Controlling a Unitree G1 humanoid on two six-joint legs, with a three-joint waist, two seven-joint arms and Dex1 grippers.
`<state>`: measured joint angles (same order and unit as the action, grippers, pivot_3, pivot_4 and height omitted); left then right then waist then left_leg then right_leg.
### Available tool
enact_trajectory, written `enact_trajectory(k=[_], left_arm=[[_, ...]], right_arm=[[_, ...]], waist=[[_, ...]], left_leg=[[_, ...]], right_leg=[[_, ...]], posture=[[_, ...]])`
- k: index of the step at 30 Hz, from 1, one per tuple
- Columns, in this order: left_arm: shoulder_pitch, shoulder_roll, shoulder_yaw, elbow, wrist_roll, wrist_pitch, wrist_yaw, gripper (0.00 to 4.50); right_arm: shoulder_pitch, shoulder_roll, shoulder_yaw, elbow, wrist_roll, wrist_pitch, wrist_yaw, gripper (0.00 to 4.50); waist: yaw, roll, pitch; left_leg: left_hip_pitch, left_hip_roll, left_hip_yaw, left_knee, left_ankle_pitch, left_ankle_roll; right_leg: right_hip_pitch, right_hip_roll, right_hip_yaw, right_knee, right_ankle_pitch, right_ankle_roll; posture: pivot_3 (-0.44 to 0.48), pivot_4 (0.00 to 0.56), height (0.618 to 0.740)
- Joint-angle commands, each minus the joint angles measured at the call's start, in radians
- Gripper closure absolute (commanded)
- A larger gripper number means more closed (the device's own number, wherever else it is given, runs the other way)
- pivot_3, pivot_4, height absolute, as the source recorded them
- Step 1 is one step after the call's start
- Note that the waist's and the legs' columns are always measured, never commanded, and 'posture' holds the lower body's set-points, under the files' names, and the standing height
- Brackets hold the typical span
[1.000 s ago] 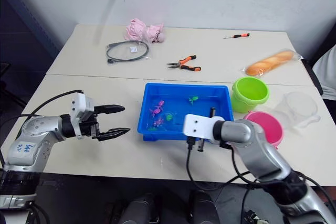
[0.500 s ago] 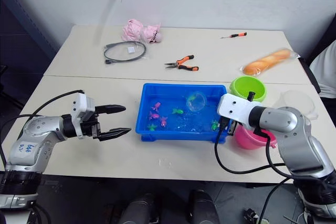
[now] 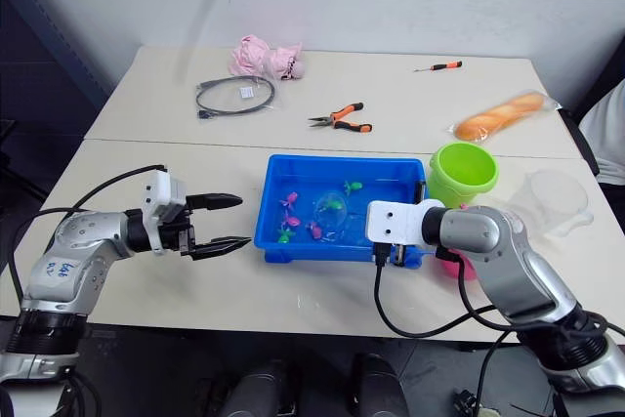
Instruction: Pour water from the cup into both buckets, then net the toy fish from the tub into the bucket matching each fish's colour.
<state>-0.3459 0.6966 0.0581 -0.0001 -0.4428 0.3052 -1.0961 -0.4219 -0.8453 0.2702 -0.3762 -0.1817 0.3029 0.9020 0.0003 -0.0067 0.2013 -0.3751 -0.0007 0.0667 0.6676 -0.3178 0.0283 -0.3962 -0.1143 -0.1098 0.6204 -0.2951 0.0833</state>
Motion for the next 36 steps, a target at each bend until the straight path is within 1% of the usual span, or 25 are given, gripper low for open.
enact_trajectory(k=[1,9,13,17,21,27,29,31,34,36], left_arm=[[-0.016,0.002,-0.007,-0.049,-0.001,-0.003,-0.007,0.02],[-0.026,-0.006,-0.024,-0.052,0.0,0.0,0.0,0.02],[-0.028,-0.008,-0.026,-0.047,0.001,-0.003,0.0,0.02],[-0.033,-0.009,-0.025,-0.038,0.004,-0.006,0.004,0.02],[-0.032,-0.009,-0.018,-0.032,0.004,-0.01,0.007,0.02],[-0.039,-0.019,-0.023,-0.027,0.009,-0.013,0.014,0.02],[-0.047,-0.026,-0.028,-0.023,0.01,-0.017,0.012,0.02],[-0.054,-0.03,-0.03,-0.016,0.014,-0.019,0.009,0.02],[-0.061,-0.034,-0.033,-0.007,0.017,-0.024,0.004,0.02],[-0.066,-0.036,-0.037,0.0,0.02,-0.028,-0.002,0.02]], right_arm=[[-0.016,-0.013,-0.012,0.015,-0.031,-0.034,-0.001,4.5],[0.019,-0.001,0.025,0.013,-0.045,-0.027,0.048,4.5],[0.011,0.068,-0.01,-0.018,0.054,0.113,0.069,4.5],[-0.027,0.077,-0.076,-0.017,0.151,0.258,0.1,4.5],[-0.057,0.043,-0.174,-0.021,0.299,0.407,0.168,4.5],[-0.044,0.031,-0.301,-0.012,0.466,0.517,0.188,4.5],[-0.028,0.022,-0.332,-0.006,0.485,0.502,0.18,4.5],[-0.012,-0.006,-0.328,0.005,0.455,0.448,0.163,4.5],[0.02,-0.07,-0.268,0.036,0.357,0.29,0.151,4.5],[0.029,-0.083,-0.235,0.051,0.322,0.217,0.145,4.5]], waist=[[0.0,0.0,0.0],[0.0,0.0,0.0],[-0.002,0.0,0.0],[0.0,0.0,0.0],[0.003,0.0,0.0],[0.002,0.0,0.0],[0.002,0.0,0.0],[0.002,0.0,0.0],[0.002,0.0,0.0],[0.002,0.0,0.0]], left_leg=[[0.0,0.0,0.0,0.0,0.0,0.0],[0.0,0.0,0.0,0.0,0.0,0.0],[0.0,0.0,0.0,0.0,0.0,0.0],[0.0,0.0,0.0,0.001,0.001,0.0],[0.0,0.0,-0.001,0.001,0.001,0.0],[0.0,0.0,-0.001,0.0,0.0,0.0],[0.0,0.0,-0.001,0.0,0.0,0.0],[0.0,0.0,-0.001,0.0,0.0,0.0],[0.0,0.0,0.0,0.0,0.0,0.0],[0.0,0.0,0.0,0.0,0.0,0.0]], right_leg=[[0.0,0.0,0.0,0.0,0.0,0.0],[0.0,0.0,0.0,0.0,0.0,0.0],[0.0,0.0,0.0,0.0,0.0,0.0],[0.0,0.0,0.0,0.001,0.0,0.0],[0.0,0.0,0.0,0.001,0.0,0.0],[0.001,0.0,0.0,0.0,0.0,0.0],[0.001,0.0,0.0,0.0,0.0,0.0],[0.001,0.0,0.0,0.0,0.0,0.0],[0.001,0.0,0.0,0.0,0.0,0.0],[0.0,0.0,0.0,0.0,0.0,0.0]], posture=[[0.0,0.15,0.74],[0.0,0.15,0.74],[0.0,0.15,0.74],[0.0,0.15,0.74],[0.0,0.15,0.74],[0.0,0.15,0.74],[0.0,0.15,0.74],[0.0,0.15,0.74],[0.0,0.15,0.74],[0.0,0.15,0.74]])
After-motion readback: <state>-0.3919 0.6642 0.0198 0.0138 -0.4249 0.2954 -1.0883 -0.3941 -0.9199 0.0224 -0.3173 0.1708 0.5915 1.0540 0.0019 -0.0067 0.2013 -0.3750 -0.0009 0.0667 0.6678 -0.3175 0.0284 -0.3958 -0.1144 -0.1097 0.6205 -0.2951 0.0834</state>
